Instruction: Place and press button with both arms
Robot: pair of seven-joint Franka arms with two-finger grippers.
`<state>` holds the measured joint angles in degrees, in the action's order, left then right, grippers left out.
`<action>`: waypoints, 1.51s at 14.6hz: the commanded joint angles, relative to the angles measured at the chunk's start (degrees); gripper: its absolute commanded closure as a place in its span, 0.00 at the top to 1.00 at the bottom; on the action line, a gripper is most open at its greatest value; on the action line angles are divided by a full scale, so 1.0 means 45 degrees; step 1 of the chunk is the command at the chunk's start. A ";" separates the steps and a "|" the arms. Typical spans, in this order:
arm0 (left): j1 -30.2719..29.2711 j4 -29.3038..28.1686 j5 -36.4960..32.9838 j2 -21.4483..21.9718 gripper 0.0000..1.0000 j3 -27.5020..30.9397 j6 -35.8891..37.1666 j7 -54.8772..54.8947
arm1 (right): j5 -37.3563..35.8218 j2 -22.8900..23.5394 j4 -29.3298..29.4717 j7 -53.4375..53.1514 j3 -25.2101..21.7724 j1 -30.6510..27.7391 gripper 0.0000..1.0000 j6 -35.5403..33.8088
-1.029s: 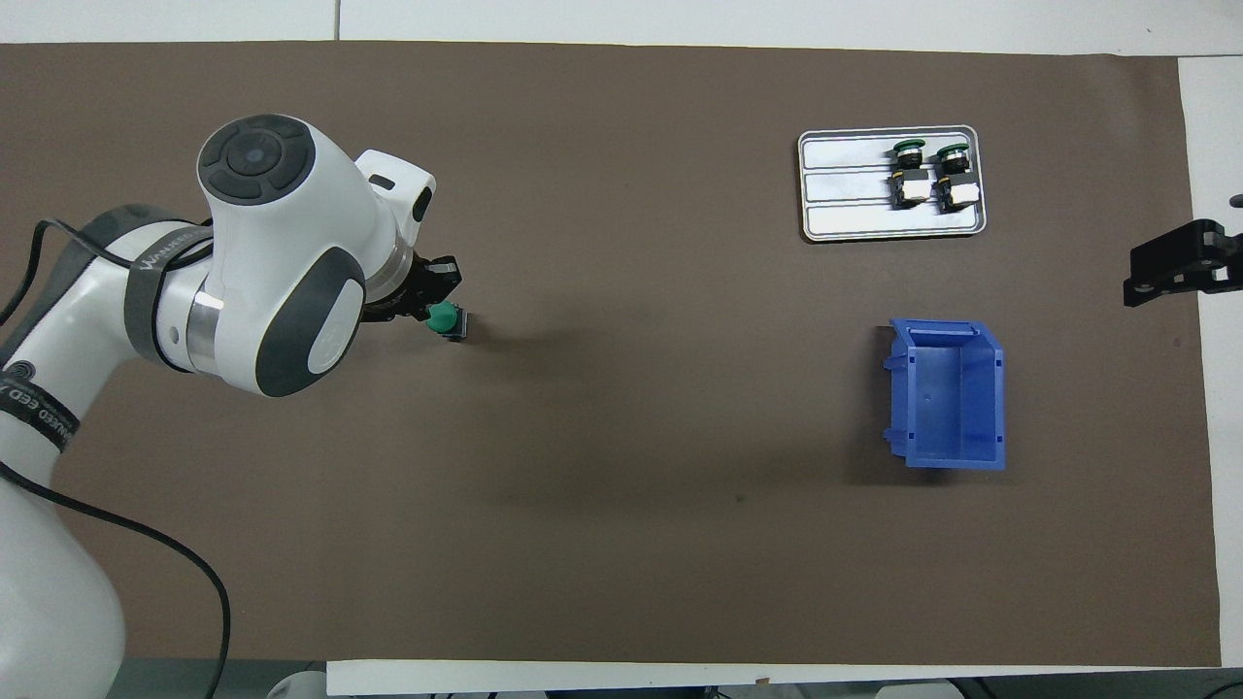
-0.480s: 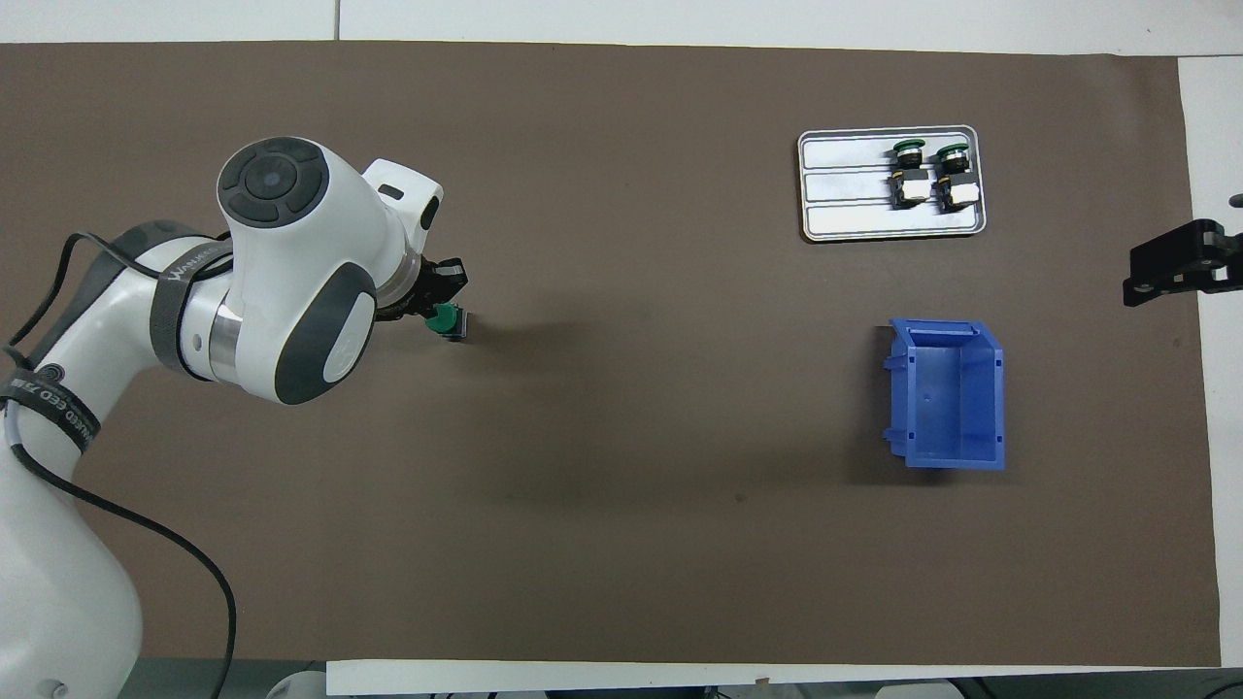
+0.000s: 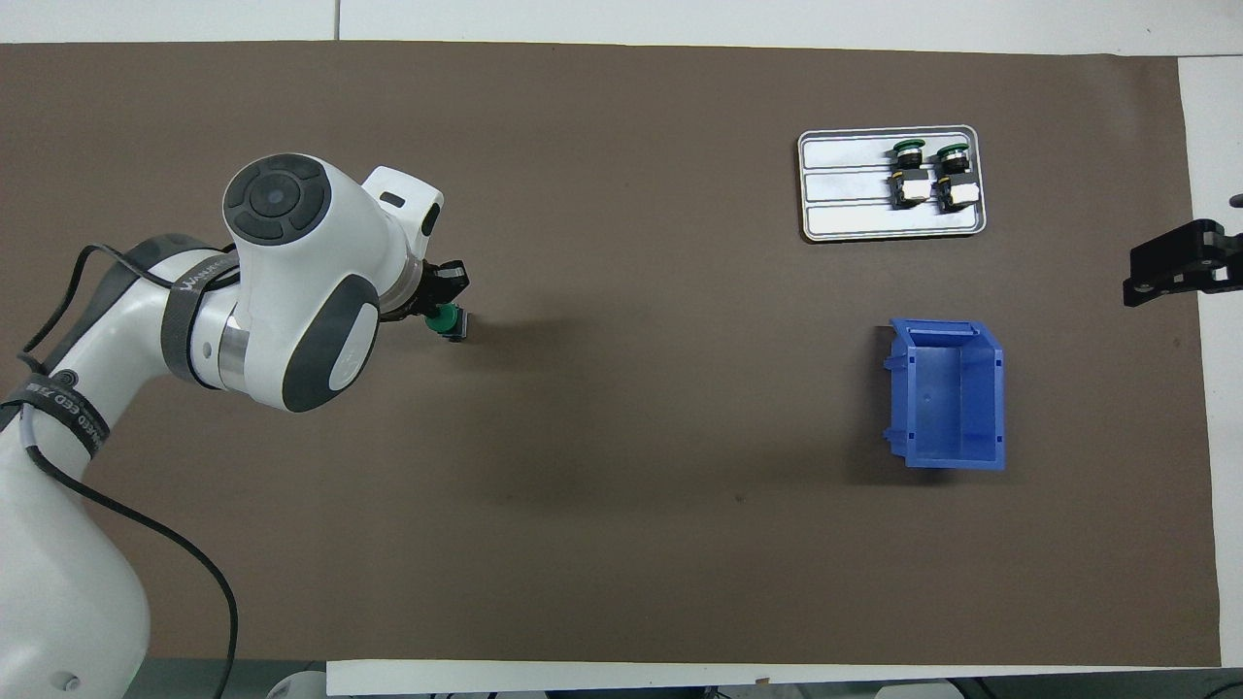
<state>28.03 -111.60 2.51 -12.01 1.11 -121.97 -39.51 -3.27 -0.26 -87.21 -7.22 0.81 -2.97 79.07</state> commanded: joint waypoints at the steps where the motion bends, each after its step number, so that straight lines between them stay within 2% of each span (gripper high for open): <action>1: 0.0041 -0.0688 -0.0168 0.0363 0.00 0.0046 -0.0376 0.0127 | 0.0181 -0.0234 -0.0287 0.0316 -0.0023 -0.0063 0.99 0.0008; 14: 0.0236 -0.1490 0.0476 0.0422 0.00 0.0046 -0.0962 0.0166 | 0.0181 -0.0234 -0.0287 0.0316 -0.0023 -0.0063 0.99 0.0008; 17: 0.0080 -0.0420 0.0925 0.0305 0.01 0.0085 -0.0224 0.0166 | 0.0181 -0.0234 -0.0287 0.0316 -0.0023 -0.0063 0.99 0.0008; 20: -0.0153 0.0109 0.0945 0.0578 0.03 0.0222 0.0227 0.0147 | 0.0181 -0.0234 -0.0287 0.0316 -0.0023 -0.0063 0.99 0.0008; 22: -0.0251 0.0578 0.0945 0.0617 0.08 0.0280 0.1007 0.0186 | 0.0181 -0.0234 -0.0287 0.0316 -0.0023 -0.0063 0.99 0.0008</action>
<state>27.45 -110.99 6.00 -10.20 1.83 -121.36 -39.24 -3.27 -0.26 -87.21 -7.22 0.81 -2.97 79.07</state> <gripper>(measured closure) 0.952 0.009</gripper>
